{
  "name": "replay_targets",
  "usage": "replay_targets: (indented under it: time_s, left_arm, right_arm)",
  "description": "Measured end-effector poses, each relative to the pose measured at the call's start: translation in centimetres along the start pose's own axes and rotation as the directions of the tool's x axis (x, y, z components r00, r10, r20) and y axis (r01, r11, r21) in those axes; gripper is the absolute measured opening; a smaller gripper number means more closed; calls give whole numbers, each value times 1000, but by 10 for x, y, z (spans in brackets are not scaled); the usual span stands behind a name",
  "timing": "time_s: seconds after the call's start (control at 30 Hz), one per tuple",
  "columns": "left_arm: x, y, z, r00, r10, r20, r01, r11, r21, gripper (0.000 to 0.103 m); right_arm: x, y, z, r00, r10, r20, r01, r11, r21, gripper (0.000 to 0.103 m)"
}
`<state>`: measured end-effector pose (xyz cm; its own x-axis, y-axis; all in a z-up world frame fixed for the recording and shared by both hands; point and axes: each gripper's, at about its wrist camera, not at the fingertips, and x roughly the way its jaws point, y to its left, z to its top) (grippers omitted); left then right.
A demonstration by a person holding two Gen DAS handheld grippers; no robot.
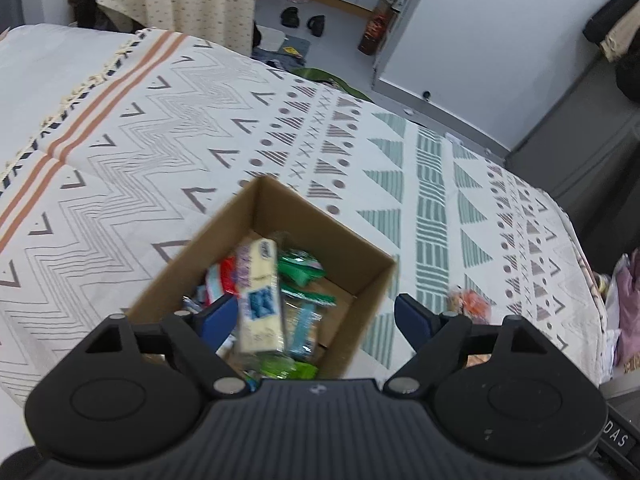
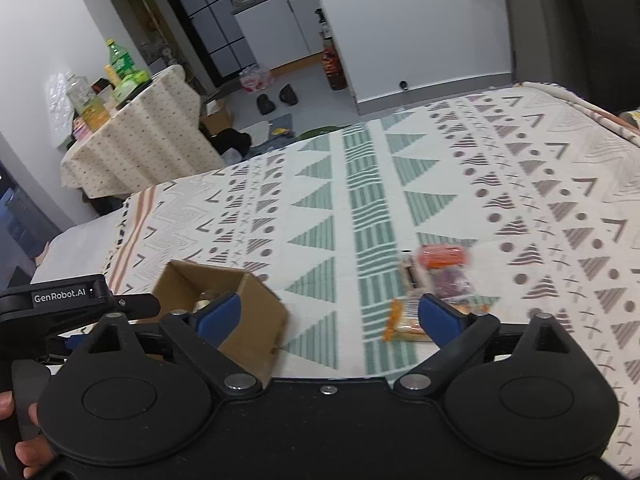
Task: Organize snacks
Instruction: 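Move both grippers back over the orange biscuit packs and purple candy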
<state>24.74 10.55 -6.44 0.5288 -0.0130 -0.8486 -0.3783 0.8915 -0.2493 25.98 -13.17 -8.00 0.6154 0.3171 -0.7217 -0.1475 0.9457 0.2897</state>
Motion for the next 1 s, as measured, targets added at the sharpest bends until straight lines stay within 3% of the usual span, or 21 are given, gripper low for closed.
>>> replay_targets:
  time_s: [0.5,0.67,0.9,1.0]
  left_arm:
    - [24,-69,-28,996,-63,-56,68,992,106,85]
    - [38,-90,-37,994,-75,-78,85,988,131,85]
    - [61,-106,-46,992,-55,-110,68,990,120,82]
    - [71,-112,-50,992,-45,-114,58,992,108,76]
  right_arm:
    - [-6,-73,-12,999,-27,-18,29,994,107,95]
    - [1,-96,-19,998,-7,-58,16,988,153,68]
    - [18,-120,-20,996,24,-82,-9,983,182,46]
    - [27,-128,-17,996,30,-84,-14,982,186,38]
